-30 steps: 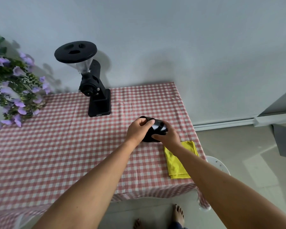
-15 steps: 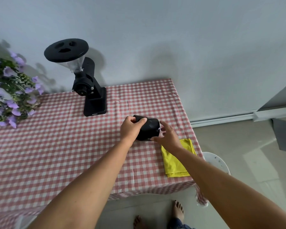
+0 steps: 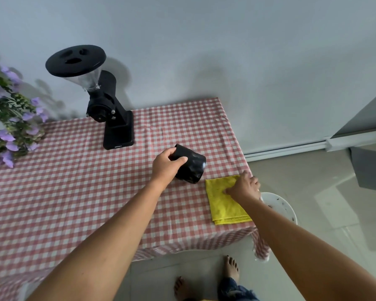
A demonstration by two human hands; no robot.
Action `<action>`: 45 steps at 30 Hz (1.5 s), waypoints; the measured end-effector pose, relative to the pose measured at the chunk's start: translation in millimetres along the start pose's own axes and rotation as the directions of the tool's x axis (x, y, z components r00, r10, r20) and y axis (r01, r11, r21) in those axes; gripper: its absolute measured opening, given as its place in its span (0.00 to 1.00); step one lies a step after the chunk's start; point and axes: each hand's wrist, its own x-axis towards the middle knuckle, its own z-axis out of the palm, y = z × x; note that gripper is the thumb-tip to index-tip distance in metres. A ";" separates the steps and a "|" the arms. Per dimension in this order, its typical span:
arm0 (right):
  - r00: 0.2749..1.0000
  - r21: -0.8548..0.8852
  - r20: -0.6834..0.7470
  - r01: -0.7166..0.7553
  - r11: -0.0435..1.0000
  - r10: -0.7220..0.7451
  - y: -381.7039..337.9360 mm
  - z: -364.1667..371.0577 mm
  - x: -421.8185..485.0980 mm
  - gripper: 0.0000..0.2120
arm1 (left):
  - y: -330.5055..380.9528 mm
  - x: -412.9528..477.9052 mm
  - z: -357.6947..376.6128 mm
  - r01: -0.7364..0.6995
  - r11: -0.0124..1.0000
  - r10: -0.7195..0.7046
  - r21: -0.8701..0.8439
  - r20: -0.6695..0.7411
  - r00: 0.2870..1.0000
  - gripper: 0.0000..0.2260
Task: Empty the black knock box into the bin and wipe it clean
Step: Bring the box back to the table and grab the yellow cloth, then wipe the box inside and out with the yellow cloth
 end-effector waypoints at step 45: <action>0.820 0.174 -0.011 0.565 0.806 -0.572 -93.0 24.2 -24.6 0.25 | -16.3 -5.8 -3.8 0.007 0.999 -0.006 -0.036 0.020 1.000 0.26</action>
